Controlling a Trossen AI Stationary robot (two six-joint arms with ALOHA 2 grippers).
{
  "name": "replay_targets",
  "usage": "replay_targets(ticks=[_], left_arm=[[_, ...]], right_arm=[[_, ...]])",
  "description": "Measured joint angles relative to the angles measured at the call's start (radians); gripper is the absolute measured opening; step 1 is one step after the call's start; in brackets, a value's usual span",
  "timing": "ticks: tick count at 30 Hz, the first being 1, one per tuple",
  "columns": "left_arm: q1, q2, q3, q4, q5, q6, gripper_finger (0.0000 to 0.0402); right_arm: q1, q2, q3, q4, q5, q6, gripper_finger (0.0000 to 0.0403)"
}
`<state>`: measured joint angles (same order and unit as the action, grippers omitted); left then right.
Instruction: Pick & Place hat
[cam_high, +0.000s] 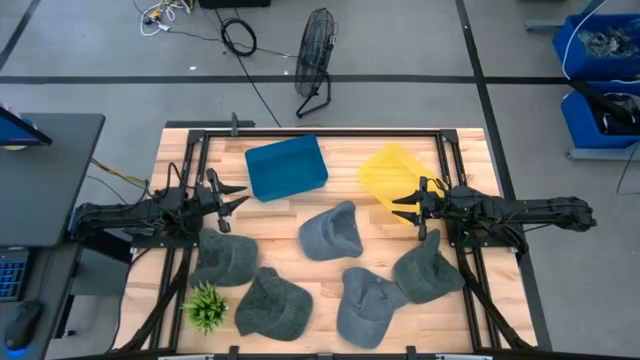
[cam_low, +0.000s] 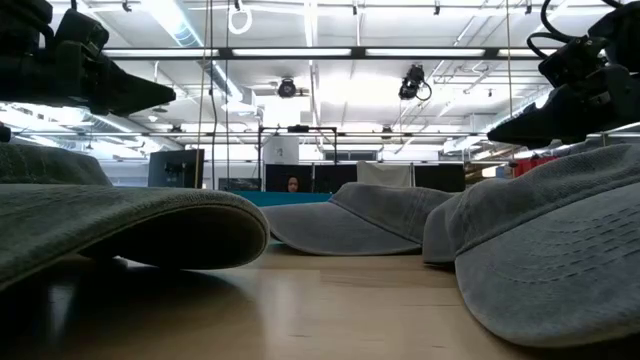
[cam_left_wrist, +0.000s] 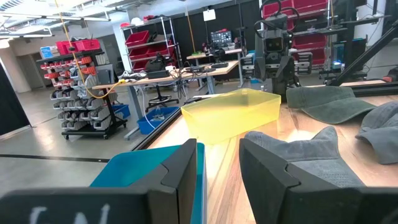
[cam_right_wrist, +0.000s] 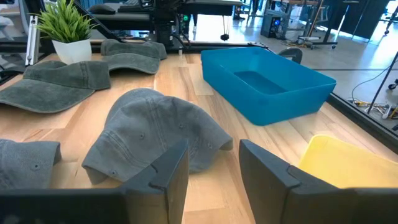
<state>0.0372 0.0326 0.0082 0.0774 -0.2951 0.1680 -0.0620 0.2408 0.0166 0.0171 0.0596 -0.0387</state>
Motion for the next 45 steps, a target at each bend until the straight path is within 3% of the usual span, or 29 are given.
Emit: replay_targets(ticks=[20,27,34,45], left_arm=[[0.000,0.000,0.000,0.003,0.000,-0.001,0.0124],[0.000,0.000,0.000,0.007,0.000,-0.109,0.0124],[-0.001,0.000,0.000,0.015,0.002,-0.054,0.0124],[0.008,0.001,0.011,0.118,0.003,-0.072,0.0124]], right_arm=[[0.000,0.000,0.000,0.000,0.000,0.000,0.0146],[0.000,0.000,0.000,0.000,0.000,0.000,0.0146],[0.000,0.000,0.000,0.000,0.000,0.000,0.0146],[0.000,0.000,0.000,0.000,0.000,0.000,0.0146]])
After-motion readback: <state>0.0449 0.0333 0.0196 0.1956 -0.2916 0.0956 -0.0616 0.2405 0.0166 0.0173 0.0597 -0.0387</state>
